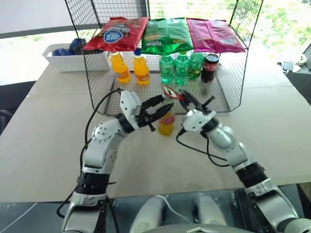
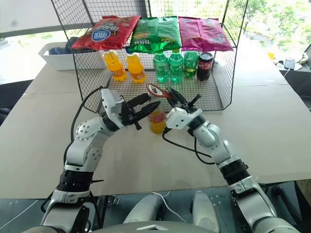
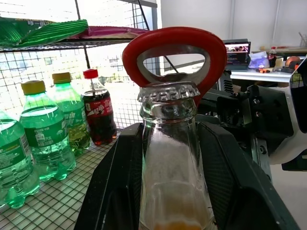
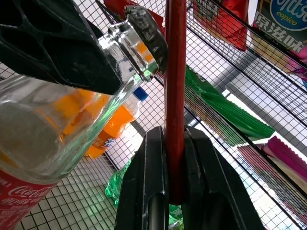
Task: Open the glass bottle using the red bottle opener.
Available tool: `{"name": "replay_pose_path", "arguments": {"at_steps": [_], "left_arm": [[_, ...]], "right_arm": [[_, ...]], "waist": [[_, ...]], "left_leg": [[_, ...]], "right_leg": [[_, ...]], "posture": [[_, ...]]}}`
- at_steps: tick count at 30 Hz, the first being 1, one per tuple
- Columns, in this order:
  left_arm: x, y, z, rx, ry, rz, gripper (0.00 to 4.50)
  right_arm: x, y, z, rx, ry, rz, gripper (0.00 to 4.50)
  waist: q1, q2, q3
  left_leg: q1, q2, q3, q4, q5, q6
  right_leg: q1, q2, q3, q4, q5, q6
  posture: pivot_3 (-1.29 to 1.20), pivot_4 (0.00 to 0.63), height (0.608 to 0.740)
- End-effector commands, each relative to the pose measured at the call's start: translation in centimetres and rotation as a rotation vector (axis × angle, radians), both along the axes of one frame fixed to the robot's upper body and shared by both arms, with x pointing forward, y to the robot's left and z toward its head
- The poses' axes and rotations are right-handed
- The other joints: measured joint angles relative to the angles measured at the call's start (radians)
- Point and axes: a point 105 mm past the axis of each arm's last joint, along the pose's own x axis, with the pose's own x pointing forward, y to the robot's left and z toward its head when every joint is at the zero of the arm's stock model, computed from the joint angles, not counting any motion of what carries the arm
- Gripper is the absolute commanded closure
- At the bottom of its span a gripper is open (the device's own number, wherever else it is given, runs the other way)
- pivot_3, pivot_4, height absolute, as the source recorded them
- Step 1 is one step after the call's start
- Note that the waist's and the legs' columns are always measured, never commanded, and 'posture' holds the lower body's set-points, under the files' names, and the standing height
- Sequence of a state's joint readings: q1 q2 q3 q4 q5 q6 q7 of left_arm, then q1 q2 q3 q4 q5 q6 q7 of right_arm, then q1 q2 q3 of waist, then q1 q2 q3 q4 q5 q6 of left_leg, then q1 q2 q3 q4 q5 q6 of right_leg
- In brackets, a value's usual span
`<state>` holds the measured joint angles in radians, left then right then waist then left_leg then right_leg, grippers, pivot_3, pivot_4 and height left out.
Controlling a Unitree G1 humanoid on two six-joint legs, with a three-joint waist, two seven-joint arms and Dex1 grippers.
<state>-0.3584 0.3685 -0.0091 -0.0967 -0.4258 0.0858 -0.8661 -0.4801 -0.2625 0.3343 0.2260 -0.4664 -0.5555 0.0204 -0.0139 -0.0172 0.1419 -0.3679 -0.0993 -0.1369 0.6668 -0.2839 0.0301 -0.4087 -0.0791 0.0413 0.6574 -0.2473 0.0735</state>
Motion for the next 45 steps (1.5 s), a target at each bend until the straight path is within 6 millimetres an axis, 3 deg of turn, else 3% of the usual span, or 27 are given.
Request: {"name": "replay_pose_path", "arguments": {"at_steps": [1, 8, 15, 29, 35, 45], "left_arm": [[0.3, -0.2, -0.9, 0.031, 0.038, 0.009, 2.93], [0.0, -0.3, -1.2, 0.027, 0.045, 0.007, 2.93], [-0.2, -0.4, -1.4, 0.025, 0.051, 0.008, 2.93], [0.0, -0.4, -1.5, 0.024, 0.055, 0.014, 2.93], [0.1, -0.4, -1.6, 0.025, 0.054, 0.018, 2.93], [0.2, -0.4, -1.8, 0.024, 0.057, 0.017, 2.93]], "right_arm": [[-0.8, 1.3, -1.0, -0.047, 0.000, 0.063, 4.50], [-0.7, 0.8, -2.8, -0.074, 0.077, 0.074, 4.50], [0.1, 0.8, -2.4, -0.086, 0.079, 0.053, 4.50], [-0.4, 2.8, -4.3, -0.155, 0.075, 0.122, 4.50], [-0.1, 2.6, -3.3, -0.194, 0.012, 0.130, 4.50], [1.9, -0.6, 0.2, -0.289, -0.134, 0.065, 4.50]], "waist": [[0.000, 0.000, 0.000], [0.000, 0.000, 0.000], [0.000, 0.000, 0.000], [0.000, 0.000, -0.001], [0.000, 0.001, -0.001], [0.000, 0.001, 0.000]], "left_leg": [[0.001, 0.000, 0.000, 0.000, 0.000, 0.000], [0.007, 0.001, 0.001, 0.000, 0.000, 0.000], [0.007, 0.001, 0.001, 0.000, 0.000, 0.000], [0.008, 0.001, 0.001, -0.001, 0.000, 0.000], [0.009, 0.001, 0.001, -0.001, 0.000, 0.000], [0.008, 0.001, 0.001, -0.002, 0.000, 0.000]], "right_leg": [[0.001, 0.000, 0.000, 0.000, 0.000, 0.000], [0.005, 0.001, 0.001, 0.000, 0.000, 0.000], [0.006, 0.001, 0.001, 0.000, 0.000, 0.000], [0.007, 0.001, 0.001, -0.001, 0.000, 0.000], [0.007, 0.001, 0.001, -0.001, 0.000, 0.000], [0.007, 0.001, 0.001, -0.002, 0.000, 0.000]], "posture": [[0.00, 0.150, 0.740], [0.00, 0.150, 0.740], [0.00, 0.150, 0.740], [0.00, 0.150, 0.740], [0.00, 0.150, 0.740], [0.00, 0.150, 0.740]]}}
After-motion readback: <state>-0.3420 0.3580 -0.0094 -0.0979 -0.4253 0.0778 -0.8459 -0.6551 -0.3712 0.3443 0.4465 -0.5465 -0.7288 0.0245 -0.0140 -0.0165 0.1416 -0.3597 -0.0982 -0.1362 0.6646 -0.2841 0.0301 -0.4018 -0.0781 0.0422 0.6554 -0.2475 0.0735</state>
